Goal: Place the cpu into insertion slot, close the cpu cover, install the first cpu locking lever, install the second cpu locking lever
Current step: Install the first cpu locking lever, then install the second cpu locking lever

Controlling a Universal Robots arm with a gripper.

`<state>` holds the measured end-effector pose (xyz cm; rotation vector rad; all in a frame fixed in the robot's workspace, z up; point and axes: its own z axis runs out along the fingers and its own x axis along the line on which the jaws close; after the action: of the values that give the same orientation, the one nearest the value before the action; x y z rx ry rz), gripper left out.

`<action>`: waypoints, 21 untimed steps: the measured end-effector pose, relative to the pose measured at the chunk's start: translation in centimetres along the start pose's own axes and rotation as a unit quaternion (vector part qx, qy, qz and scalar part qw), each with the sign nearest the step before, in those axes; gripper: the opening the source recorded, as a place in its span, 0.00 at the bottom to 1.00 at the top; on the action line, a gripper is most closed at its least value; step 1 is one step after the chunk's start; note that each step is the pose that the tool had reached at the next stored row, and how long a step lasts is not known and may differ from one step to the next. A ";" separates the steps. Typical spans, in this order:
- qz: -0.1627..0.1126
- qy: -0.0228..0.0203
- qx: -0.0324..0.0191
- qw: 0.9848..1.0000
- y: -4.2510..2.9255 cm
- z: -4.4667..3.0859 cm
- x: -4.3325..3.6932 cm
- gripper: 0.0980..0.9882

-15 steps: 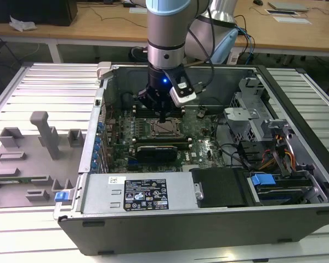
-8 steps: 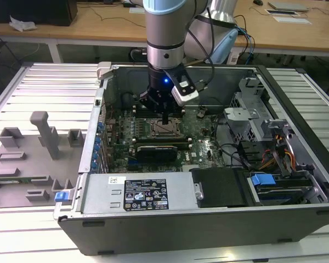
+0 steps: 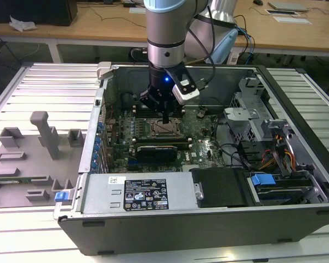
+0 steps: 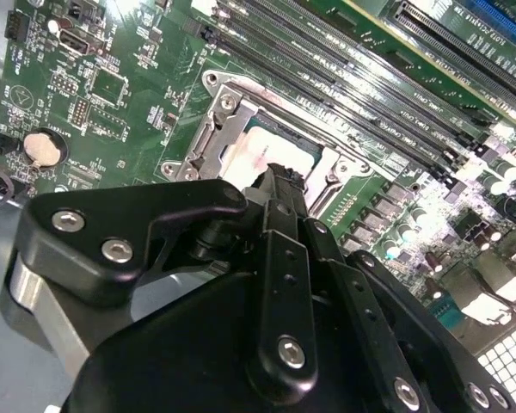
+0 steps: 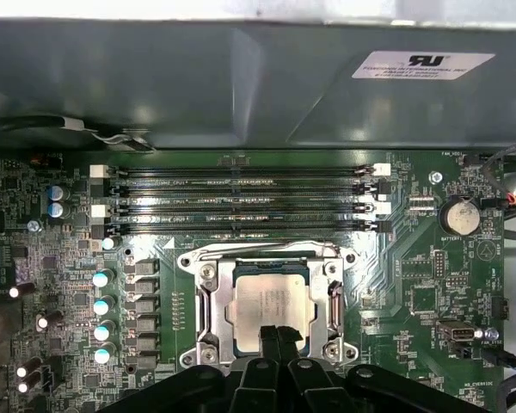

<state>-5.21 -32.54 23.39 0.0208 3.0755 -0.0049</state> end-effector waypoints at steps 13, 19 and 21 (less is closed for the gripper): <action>0.000 0.000 0.000 1.000 0.00 -0.07 0.00 0.01; 0.000 0.000 0.000 1.000 -0.82 -0.20 -0.01 0.01; 0.000 0.000 0.000 1.000 -0.82 -0.76 -0.06 0.01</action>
<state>-5.21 -33.36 24.16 0.0208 3.0756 -0.0053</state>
